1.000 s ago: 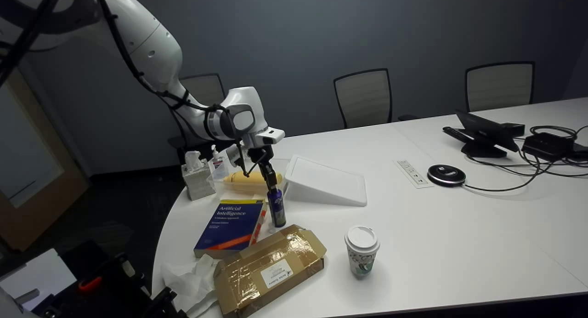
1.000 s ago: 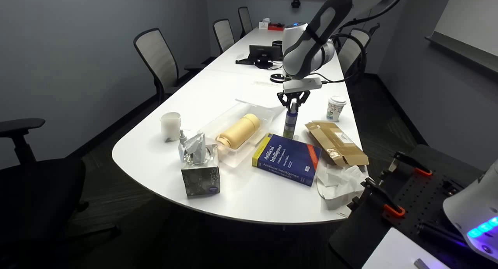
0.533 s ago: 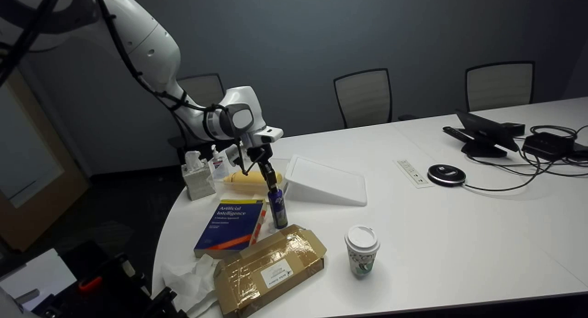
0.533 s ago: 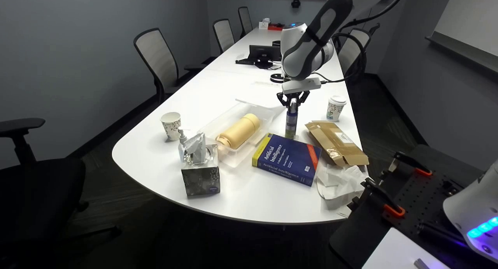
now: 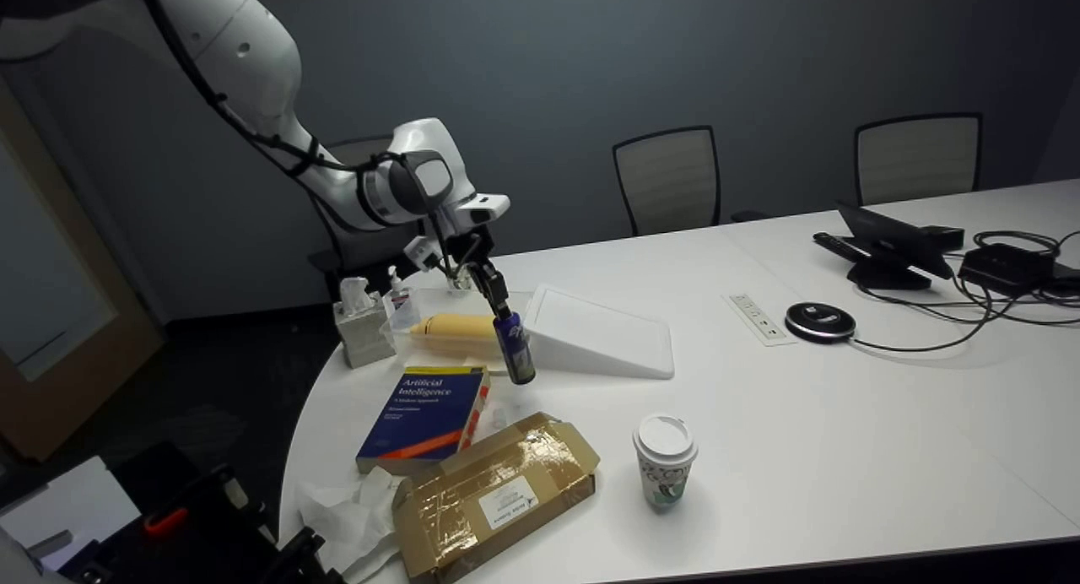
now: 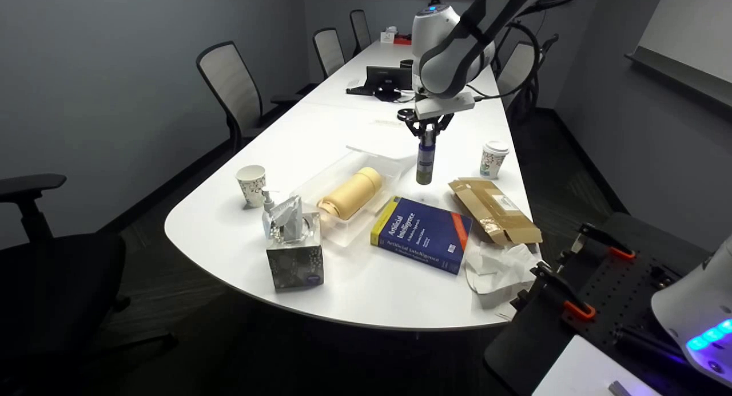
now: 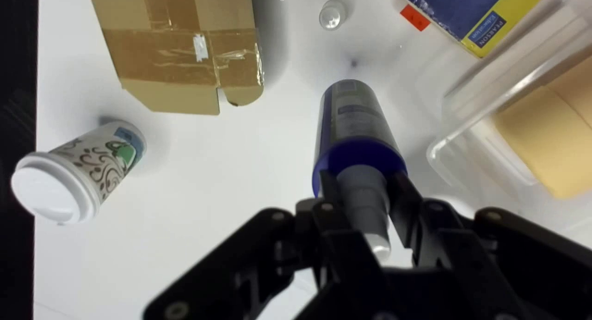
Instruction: Open the storage bin, then place the blue bottle inside it
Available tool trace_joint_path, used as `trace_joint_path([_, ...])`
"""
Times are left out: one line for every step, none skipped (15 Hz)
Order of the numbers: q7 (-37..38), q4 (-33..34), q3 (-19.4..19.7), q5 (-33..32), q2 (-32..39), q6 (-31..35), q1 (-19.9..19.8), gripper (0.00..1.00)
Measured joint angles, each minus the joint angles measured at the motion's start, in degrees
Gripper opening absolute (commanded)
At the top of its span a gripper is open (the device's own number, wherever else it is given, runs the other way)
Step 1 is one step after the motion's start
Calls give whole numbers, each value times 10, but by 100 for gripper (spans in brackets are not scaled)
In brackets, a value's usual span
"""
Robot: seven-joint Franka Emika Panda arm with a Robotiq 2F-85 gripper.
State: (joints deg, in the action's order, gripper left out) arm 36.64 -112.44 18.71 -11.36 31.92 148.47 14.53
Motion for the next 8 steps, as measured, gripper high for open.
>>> trace_joint_path([0, -7, 2, -17, -19, -5, 6, 8])
trace_joint_path([0, -14, 2, -36, -41, -14, 12, 8])
trace_joint_path([0, -20, 0, -54, -62, -22, 18, 8])
trace_joint_path([0, -26, -5, -72, -82, -31, 22, 8])
trace_joint_path([0, -30, -14, -89, -101, -39, 26, 8])
trace_joint_path([0, -33, -28, -104, -117, -48, 27, 8])
trace_joint_path([0, -36, -44, -117, -130, -56, 28, 8])
trace_joint_path([0, -37, -61, -128, -140, -62, 28, 8])
